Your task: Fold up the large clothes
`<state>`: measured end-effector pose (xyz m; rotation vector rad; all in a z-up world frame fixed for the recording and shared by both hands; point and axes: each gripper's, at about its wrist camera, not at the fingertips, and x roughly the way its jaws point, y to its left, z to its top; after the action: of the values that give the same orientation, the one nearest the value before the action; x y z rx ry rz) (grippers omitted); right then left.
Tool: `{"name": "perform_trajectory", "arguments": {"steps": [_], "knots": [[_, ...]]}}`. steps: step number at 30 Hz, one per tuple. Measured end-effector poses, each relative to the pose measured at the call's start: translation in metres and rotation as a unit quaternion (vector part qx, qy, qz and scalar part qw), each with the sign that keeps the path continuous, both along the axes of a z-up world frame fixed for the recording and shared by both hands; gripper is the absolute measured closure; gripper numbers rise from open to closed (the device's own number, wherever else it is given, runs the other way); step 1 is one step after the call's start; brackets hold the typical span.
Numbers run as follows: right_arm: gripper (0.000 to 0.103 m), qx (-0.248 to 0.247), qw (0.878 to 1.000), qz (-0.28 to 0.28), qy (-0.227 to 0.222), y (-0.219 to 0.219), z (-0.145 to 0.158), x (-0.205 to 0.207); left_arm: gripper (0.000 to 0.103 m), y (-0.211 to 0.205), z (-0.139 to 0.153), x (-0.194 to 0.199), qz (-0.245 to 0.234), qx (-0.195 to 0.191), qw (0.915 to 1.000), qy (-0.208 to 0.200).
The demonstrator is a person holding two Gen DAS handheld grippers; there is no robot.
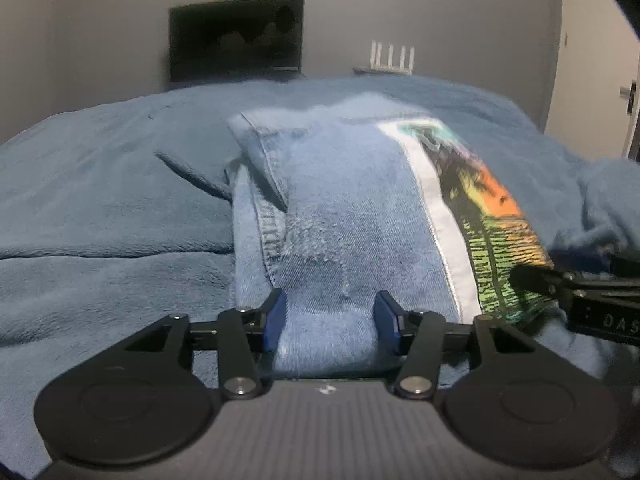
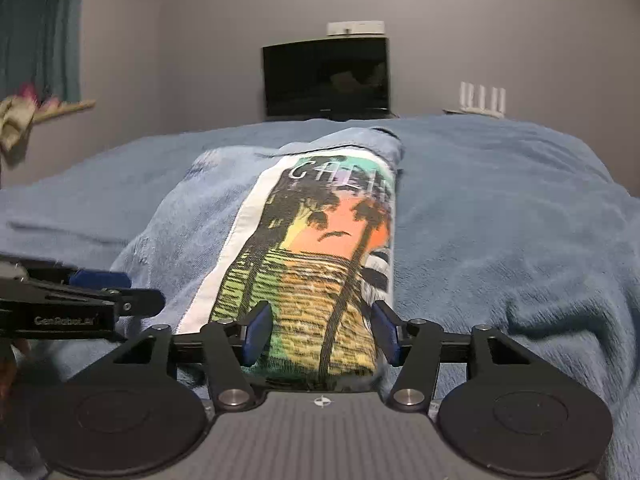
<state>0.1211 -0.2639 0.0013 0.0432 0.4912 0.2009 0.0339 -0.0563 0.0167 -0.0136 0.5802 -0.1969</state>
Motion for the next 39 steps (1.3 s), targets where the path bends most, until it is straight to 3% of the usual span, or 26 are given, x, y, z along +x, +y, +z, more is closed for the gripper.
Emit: {"name": "perform_trajectory", "arguments": {"steps": [2, 3, 5, 8, 11, 14, 17, 21, 25, 39], "knots": [[0.041, 0.032, 0.999, -0.022, 0.019, -0.009, 0.005, -0.017, 0.019, 0.01, 0.011, -0.021, 0.014, -0.005, 0.9999, -0.007], [0.039, 0.04, 0.998, -0.031, 0.028, -0.013, 0.007, -0.026, 0.014, 0.015, 0.015, -0.033, 0.02, -0.004, 0.9997, -0.009], [0.024, 0.038, 0.998, -0.037, 0.047, -0.015, 0.011, -0.043, 0.012, 0.027, 0.02, -0.06, 0.023, 0.0, 0.9997, -0.006], [0.017, 0.042, 0.995, -0.037, 0.078, -0.018, 0.009, -0.069, 0.005, 0.041, 0.018, -0.088, 0.035, -0.003, 0.9984, 0.045], [0.009, 0.034, 0.994, -0.037, 0.101, -0.012, 0.005, -0.087, 0.004, 0.054, 0.008, -0.112, 0.053, -0.025, 0.996, 0.068], [0.003, 0.006, 0.995, -0.028, 0.096, 0.001, 0.002, -0.09, 0.004, 0.054, 0.001, -0.109, 0.053, -0.014, 0.9955, 0.078], [0.002, -0.002, 0.997, -0.029, 0.076, 0.008, -0.006, -0.089, 0.003, 0.05, -0.007, -0.099, 0.044, -0.014, 0.9978, 0.047], [0.0, -0.071, 0.997, -0.036, 0.019, 0.02, -0.016, -0.076, 0.001, 0.037, -0.022, -0.08, 0.037, 0.057, 0.9974, 0.024], [0.0, -0.103, 0.992, -0.023, 0.068, 0.03, -0.035, -0.059, 0.0, 0.028, -0.033, -0.074, 0.007, 0.091, 0.9955, 0.025], [0.0, -0.081, 0.993, -0.016, 0.083, 0.026, -0.04, -0.054, 0.0, 0.026, -0.044, -0.067, -0.002, 0.088, 0.9953, 0.041]]}}
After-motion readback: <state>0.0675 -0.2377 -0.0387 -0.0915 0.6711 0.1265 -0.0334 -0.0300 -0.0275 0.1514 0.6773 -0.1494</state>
